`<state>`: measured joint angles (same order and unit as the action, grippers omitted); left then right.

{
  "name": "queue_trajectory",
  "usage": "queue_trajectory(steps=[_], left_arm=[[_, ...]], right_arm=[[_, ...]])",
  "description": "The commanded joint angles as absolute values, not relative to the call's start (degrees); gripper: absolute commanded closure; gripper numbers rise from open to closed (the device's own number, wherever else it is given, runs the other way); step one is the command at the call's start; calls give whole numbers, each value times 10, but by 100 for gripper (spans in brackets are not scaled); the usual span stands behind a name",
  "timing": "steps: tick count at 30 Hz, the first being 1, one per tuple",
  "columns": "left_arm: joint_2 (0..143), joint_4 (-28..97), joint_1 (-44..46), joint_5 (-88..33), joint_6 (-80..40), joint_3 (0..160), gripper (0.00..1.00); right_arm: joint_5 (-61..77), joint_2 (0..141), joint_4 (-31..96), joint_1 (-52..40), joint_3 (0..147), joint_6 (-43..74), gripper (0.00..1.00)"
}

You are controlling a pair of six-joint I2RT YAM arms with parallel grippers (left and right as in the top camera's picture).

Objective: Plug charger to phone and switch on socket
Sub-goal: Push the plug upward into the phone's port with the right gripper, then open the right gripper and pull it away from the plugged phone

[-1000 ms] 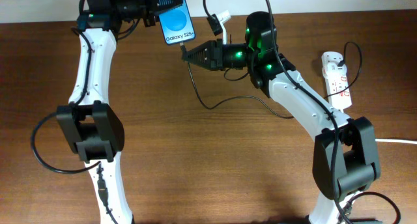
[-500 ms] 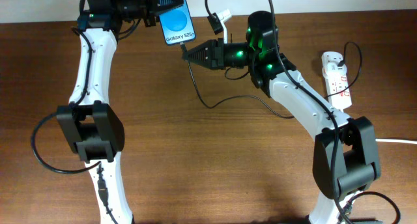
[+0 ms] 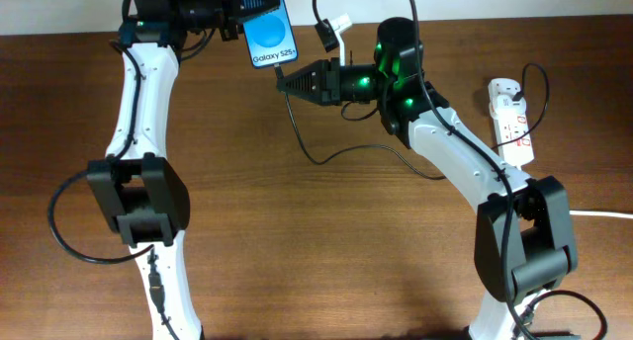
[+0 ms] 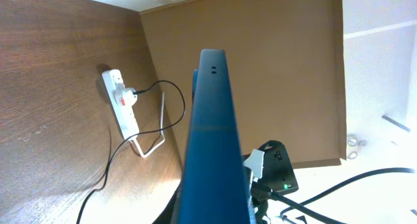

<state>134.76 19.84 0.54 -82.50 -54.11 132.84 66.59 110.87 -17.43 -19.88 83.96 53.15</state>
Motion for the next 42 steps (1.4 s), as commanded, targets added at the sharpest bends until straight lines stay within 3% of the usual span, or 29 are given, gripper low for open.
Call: queue_trajectory(steps=[1, 14, 18, 24, 33, 37, 40, 42], left_arm=[[1350, 195, 29, -843, -537, 1332, 100], [1350, 195, 37, -842, -531, 1332, 100], [1350, 195, 30, -842, -531, 1332, 100], [1350, 195, 25, -843, -517, 1332, 100], [1350, 263, 25, -874, -325, 1306, 100], [1350, 289, 29, -802, -270, 1240, 100], [1350, 302, 41, -705, -233, 1192, 100], [1350, 375, 53, -607, -184, 1190, 100]], right_arm=[[651, 1110, -189, -195, 842, 531, 96], [641, 1110, -194, -181, 842, 539, 96], [652, 1110, -191, -179, 842, 539, 60], [679, 1110, -192, -167, 842, 528, 54], [731, 1110, -198, -66, 842, 512, 45], [706, 1110, -115, -61, 842, 442, 38], [629, 1110, 56, -64, 842, 317, 37], [587, 1110, 133, -64, 842, 268, 37]])
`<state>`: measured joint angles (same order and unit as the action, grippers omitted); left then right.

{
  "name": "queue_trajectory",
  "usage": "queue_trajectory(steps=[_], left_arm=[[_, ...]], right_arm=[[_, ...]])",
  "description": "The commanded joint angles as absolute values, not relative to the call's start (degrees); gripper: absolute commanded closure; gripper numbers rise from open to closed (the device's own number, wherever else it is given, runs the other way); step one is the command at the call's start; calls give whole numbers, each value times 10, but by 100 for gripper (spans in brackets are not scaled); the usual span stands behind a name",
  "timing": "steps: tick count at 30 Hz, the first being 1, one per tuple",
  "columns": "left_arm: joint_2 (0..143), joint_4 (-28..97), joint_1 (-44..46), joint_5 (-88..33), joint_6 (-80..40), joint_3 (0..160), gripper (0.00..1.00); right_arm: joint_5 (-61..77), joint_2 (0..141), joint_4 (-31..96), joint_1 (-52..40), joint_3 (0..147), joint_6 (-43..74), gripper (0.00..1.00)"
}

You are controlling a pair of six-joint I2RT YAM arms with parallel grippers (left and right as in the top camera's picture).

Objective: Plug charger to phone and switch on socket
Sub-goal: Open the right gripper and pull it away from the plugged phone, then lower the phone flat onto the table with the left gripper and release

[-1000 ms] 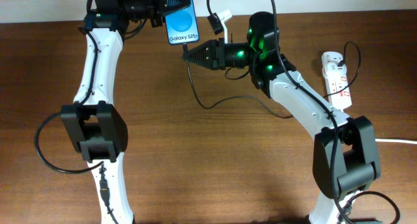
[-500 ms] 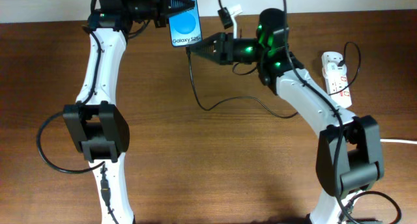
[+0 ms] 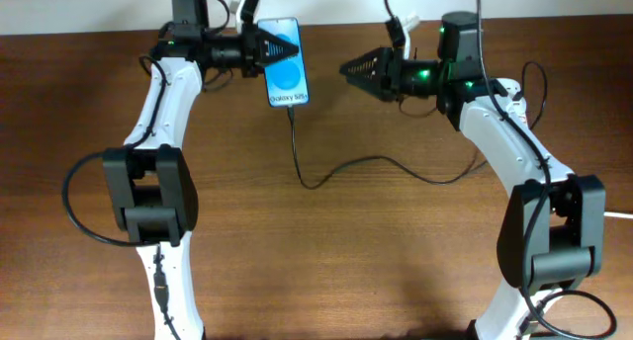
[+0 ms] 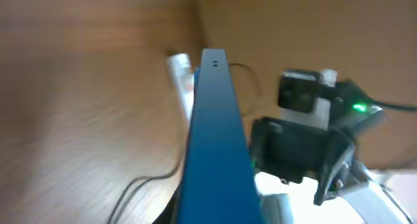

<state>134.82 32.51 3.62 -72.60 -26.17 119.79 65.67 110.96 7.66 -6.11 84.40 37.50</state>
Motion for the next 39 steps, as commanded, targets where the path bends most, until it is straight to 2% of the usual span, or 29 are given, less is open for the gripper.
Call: queue_trajectory(steps=[1, 3, 9, 28, 33, 37, 39], left_arm=[[1350, 406, 59, -557, -160, 1190, 100], [1351, 472, 76, -458, -104, 1190, 100], [1353, 500, 82, -346, -80, 1189, 100], [1441, 550, 82, -350, -87, 1188, 100], [1441, 550, 82, -351, -87, 1188, 95], [1441, 550, 82, -351, -87, 1188, 84], [1441, 550, 82, -350, -87, 1188, 75]], right_arm=[[568, 1110, 163, -64, 842, 252, 37], [524, 1110, 226, -64, 842, 217, 37], [435, 1109, 312, -64, 842, 175, 37], [428, 1110, 358, -64, 842, 152, 36], [428, 1110, 363, -64, 842, 152, 36], [428, 1110, 362, -64, 842, 152, 36], [428, 1110, 362, -64, 842, 151, 36]])
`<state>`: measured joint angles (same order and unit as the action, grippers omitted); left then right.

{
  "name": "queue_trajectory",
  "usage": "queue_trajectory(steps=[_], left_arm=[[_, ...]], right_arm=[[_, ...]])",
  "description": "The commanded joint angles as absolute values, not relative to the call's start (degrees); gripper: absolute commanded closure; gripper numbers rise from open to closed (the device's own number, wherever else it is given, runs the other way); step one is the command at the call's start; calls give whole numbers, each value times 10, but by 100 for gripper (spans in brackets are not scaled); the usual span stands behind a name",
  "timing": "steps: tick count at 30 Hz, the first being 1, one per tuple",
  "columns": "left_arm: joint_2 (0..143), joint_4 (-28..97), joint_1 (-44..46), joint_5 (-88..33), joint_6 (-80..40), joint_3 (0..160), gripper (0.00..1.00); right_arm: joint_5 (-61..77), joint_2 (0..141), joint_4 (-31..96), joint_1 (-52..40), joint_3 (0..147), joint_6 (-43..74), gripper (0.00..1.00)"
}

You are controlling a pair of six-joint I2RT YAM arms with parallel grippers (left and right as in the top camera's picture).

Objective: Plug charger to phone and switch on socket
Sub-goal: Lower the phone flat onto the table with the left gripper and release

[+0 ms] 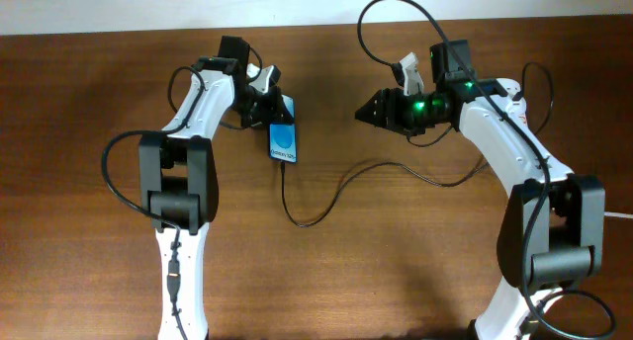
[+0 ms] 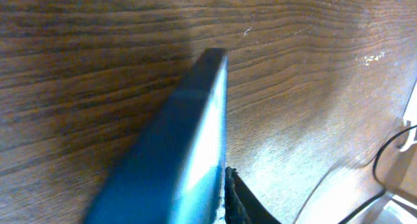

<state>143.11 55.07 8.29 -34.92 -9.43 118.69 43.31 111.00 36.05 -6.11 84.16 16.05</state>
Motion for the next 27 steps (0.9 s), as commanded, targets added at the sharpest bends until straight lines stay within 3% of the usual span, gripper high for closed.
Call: queue_trajectory(steps=[1, 11, 27], left_arm=[[1441, 550, 82, -350, -87, 1188, 72], [1441, 551, 81, -314, -89, 1189, 46], [1441, 571, 81, -100, -95, 1189, 41]], right_arm=[[428, 1110, 362, -64, 842, 150, 37], [428, 1110, 363, -64, 842, 139, 36], [428, 1110, 363, -64, 842, 139, 35]])
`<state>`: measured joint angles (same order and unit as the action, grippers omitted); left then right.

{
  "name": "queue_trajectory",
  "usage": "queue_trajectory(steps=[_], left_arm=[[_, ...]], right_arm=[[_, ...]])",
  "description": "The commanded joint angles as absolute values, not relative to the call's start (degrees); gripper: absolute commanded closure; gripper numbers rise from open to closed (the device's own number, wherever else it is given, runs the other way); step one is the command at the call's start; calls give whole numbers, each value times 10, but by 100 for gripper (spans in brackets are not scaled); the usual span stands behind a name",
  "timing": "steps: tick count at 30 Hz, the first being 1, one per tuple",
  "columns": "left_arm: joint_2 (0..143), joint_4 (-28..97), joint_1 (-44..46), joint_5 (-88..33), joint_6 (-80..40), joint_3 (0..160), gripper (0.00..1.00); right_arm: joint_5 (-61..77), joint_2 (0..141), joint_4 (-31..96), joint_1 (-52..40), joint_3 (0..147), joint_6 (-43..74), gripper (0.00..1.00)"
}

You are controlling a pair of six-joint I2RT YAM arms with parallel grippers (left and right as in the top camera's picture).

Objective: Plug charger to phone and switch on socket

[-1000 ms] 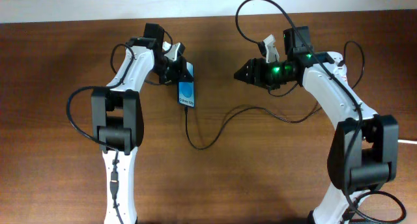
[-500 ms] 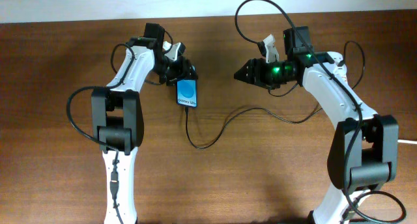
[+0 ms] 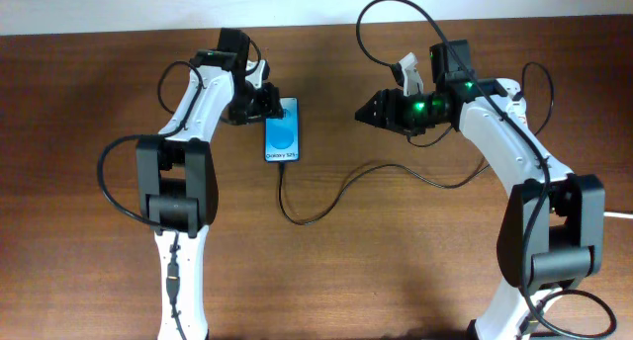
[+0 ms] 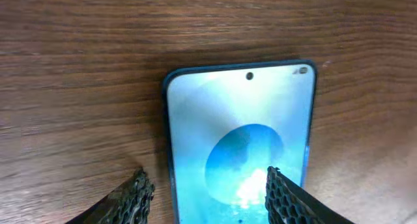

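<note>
The phone (image 3: 282, 132) lies flat on the table with its blue screen lit and facing up; it also fills the left wrist view (image 4: 241, 146). The black charger cable (image 3: 326, 204) is plugged into its near end. It loops across the table toward the white power strip (image 3: 516, 95) at the far right. My left gripper (image 3: 262, 101) is open at the phone's far end. Its fingers (image 4: 133, 198) stand either side of the phone without clamping it. My right gripper (image 3: 362, 113) hovers right of the phone, empty, with its jaws seen edge-on.
My right arm covers most of the power strip, so its switch does not show. The table's back edge runs just behind both grippers. Slack cable lies across the middle of the table.
The phone was tilted on edge in my left gripper. Now it lies flat and screen up, and the left gripper has opened and let it go. The right arm has not moved.
My left gripper first held the phone raised at the back while my right gripper held the plug at its port. Then the cable hung from the phone and the right gripper was away to the right. The phone was then tilted at the table, and now lies flat, released.
</note>
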<state>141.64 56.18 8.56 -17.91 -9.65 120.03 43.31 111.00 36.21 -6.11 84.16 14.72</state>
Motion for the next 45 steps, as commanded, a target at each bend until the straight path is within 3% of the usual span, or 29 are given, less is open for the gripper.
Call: queue_trajectory(steps=[1, 4, 8, 12, 17, 19, 20, 24, 26, 31, 41, 45], left_arm=[[1441, 573, 81, -92, -95, 1189, 41], [1441, 574, 81, -62, -96, 1193, 37], [1426, 598, 80, -30, -96, 1255, 22], [1371, 665, 65, -29, -95, 1360, 19], [1272, 759, 25, -30, -95, 1465, 18], [1226, 779, 12, -29, -95, 1475, 2], [1203, 788, 5, -29, -95, 1475, 0], [1165, 843, -6, -30, -95, 1475, 1], [1166, 854, -6, -30, -95, 1474, 1], [1166, 861, -6, -30, -95, 1474, 1], [1166, 861, -5, -30, -95, 1474, 0], [1166, 861, -5, -30, -95, 1474, 0]], right_arm=[[428, 1110, 363, -64, 842, 139, 35], [428, 1110, 365, -64, 842, 139, 36], [411, 1103, 365, -63, 843, 137, 36], [349, 1042, 382, -63, 844, 136, 36], [232, 919, 489, -63, 872, 122, 30], [151, 857, 539, -63, 886, 122, 28], [110, 824, 560, -63, 891, 122, 27], [1, 691, 626, -63, 904, 122, 17], [-26, 626, 646, -63, 904, 122, 2], [-37, 541, 675, -63, 904, 123, 2], [-108, 534, 686, -63, 903, 123, 1], [-108, 486, 573, -52, 811, 122, 2]])
